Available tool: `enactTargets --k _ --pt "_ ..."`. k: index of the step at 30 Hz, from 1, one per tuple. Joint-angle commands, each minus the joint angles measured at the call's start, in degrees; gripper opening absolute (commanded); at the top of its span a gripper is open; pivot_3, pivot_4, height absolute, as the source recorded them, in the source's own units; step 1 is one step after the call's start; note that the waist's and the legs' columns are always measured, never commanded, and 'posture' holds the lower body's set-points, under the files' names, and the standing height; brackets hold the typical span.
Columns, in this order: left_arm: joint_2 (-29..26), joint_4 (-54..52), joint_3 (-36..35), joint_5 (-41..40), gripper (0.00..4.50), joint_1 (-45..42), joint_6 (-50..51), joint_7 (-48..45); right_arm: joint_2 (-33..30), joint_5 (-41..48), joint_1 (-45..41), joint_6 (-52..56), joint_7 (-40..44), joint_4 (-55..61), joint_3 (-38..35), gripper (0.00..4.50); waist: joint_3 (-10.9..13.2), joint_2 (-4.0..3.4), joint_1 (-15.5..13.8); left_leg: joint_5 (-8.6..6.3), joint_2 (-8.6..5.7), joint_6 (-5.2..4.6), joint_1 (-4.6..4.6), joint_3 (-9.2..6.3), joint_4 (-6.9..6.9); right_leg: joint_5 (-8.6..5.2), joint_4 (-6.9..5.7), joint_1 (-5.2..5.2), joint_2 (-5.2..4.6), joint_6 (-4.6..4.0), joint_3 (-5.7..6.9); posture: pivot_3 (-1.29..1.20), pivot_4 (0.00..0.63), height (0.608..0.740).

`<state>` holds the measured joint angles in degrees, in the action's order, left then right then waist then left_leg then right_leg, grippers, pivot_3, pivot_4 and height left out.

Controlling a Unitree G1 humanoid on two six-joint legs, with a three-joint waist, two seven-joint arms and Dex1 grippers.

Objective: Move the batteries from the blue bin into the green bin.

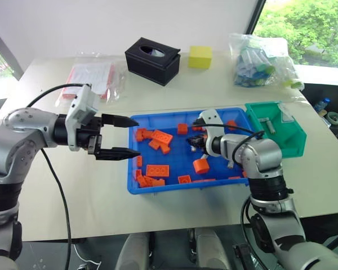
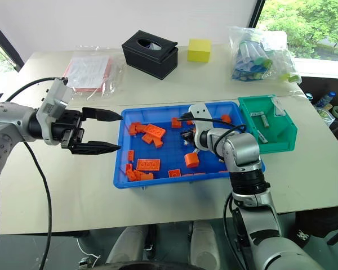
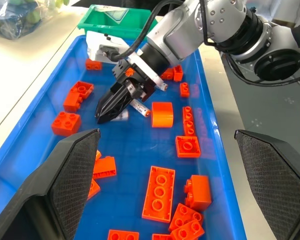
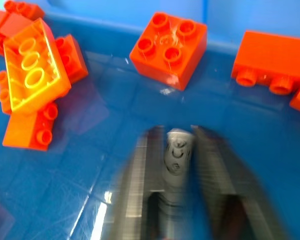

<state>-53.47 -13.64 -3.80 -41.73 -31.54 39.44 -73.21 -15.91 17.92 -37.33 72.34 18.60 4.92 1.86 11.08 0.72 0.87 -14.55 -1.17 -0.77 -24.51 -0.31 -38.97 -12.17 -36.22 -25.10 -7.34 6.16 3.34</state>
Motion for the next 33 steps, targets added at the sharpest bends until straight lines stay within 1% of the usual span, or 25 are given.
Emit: enactTargets --k 1,4,6,9,12,16,18,21,23,24,26,29,31,33 --pt "-0.52 -0.46 -1.97 -0.31 4.5 -1.1 -0.82 -0.09 -1.65 1.51 -0.58 2.01 1.07 3.72 -1.06 0.04 0.0 0.0 -0.09 0.0 0.0 0.0 0.0 0.0 0.0 0.0 0.0 0.0 0.0 0.0 0.0 0.0 0.15 0.692" --pt "-0.28 -0.02 -1.54 -0.09 4.5 -1.63 -1.0 -0.24 -4.27 3.5 -3.26 4.18 2.62 6.37 -3.89 0.04 0.02 -0.03 -0.1 0.0 0.01 0.0 -0.01 0.0 0.0 0.0 0.01 0.0 0.0 -0.01 0.0 0.0 0.15 0.692" --pt "-0.14 0.29 -1.26 0.06 4.5 -1.95 -1.15 -0.43 -7.63 4.99 -6.21 5.41 4.0 7.41 -7.25 0.04 0.05 -0.05 -0.12 0.0 0.0 0.0 -0.02 0.01 0.0 0.0 0.01 -0.02 -0.01 -0.01 0.0 0.0 0.15 0.692" --pt "0.1 0.76 -0.79 0.24 4.5 -2.44 -1.33 -0.76 -15.62 5.6 -10.11 5.58 5.99 5.84 -11.95 0.04 0.07 -0.07 -0.31 0.0 0.0 0.0 -0.02 0.01 0.0 -0.01 0.04 -0.01 -0.01 -0.01 0.0 0.0 0.15 0.692" --pt "0.43 1.53 -0.19 0.68 4.5 -2.86 -1.77 -1.28 -23.46 5.16 -11.38 3.86 8.01 2.23 -14.81 0.04 0.06 -0.03 -0.45 -0.01 0.0 -0.01 -0.04 -0.01 0.03 -0.03 0.08 0.01 -0.01 0.02 0.03 0.0 0.15 0.692" --pt "1.39 2.61 0.73 1.55 4.5 -3.65 -2.5 -1.89 -31.0 3.69 -7.75 -0.28 10.09 -2.51 -16.24 0.04 0.07 -0.01 -0.23 -0.03 -0.01 -0.04 -0.05 0.08 0.06 -0.03 0.14 0.01 -0.02 0.02 0.02 0.0 0.15 0.692" --pt "1.84 2.94 1.04 1.82 4.5 -4.03 -2.74 -2.25 -32.59 3.39 -5.19 -2.16 10.46 -3.56 -16.48 0.04 0.07 -0.01 -0.15 -0.03 0.0 -0.04 -0.05 0.09 0.06 -0.03 0.13 0.02 -0.02 0.02 0.02 0.0 0.15 0.692" --pt "2.35 3.48 1.64 2.23 4.5 -5.07 -2.85 -2.69 -32.93 2.84 -1.59 -4.56 10.22 -3.5 -16.76 0.04 0.08 -0.03 0.03 -0.03 0.02 -0.04 -0.04 0.16 0.05 -0.02 0.1 -0.03 -0.02 0.02 -0.01 0.0 0.15 0.692" --pt "2.54 4.1 1.99 2.53 4.5 -5.94 -2.88 -2.97 -32.88 2.23 0.12 -6.05 9.77 -3.06 -16.39 1.07 0.09 -0.05 -0.02 -0.03 0.03 -0.04 -0.04 0.17 0.05 -0.01 0.08 -0.05 -0.02 0.03 -0.02 0.0 0.15 0.692" --pt "2.56 4.36 2.09 2.63 4.5 -6.24 -2.89 -3.12 -33.09 1.73 0.95 -7.15 9.71 -2.68 -15.81 1.47 0.09 -0.04 -0.11 -0.03 0.03 -0.05 -0.04 0.17 0.04 -0.01 0.07 -0.05 -0.02 0.03 -0.03 0.0 0.15 0.692" --pt "2.6 4.56 2.2 2.76 4.5 -6.57 -2.92 -3.38 -33.43 1.14 2.07 -8.87 9.88 -2.05 -15.09 2.44 0.09 -0.05 -0.18 -0.03 0.03 -0.04 -0.04 0.16 0.03 -0.02 0.08 -0.03 -0.03 0.03 -0.03 0.0 0.15 0.692" --pt "2.58 4.76 2.2 2.91 4.5 -6.83 -2.89 -3.67 -34.08 0.66 1.64 -11.65 10.82 -1.35 -14.44 3.96 0.09 -0.04 -0.19 -0.03 0.03 -0.04 -0.04 0.16 0.03 -0.02 0.09 -0.03 -0.03 0.02 -0.04 0.0 0.15 0.692" --pt "2.52 4.92 2.19 3.07 4.5 -6.86 -2.95 -3.94 -34.63 0.68 0.36 -14.6 12.47 -1.06 -13.81 3.96 0.09 -0.04 -0.21 -0.03 0.03 -0.04 -0.04 0.16 0.03 -0.02 0.09 -0.03 -0.03 0.02 -0.04 0.0 0.15 0.692" --pt "2.45 5.06 2.2 3.21 4.5 -6.91 -2.98 -4.18 -35.23 1.83 -1.64 -18.28 16.84 -0.21 -12.18 3.96 0.1 -0.06 -0.11 -0.03 0.03 -0.04 -0.04 0.16 0.03 -0.02 0.09 -0.04 -0.03 0.02 -0.04 0.0 0.15 0.692"
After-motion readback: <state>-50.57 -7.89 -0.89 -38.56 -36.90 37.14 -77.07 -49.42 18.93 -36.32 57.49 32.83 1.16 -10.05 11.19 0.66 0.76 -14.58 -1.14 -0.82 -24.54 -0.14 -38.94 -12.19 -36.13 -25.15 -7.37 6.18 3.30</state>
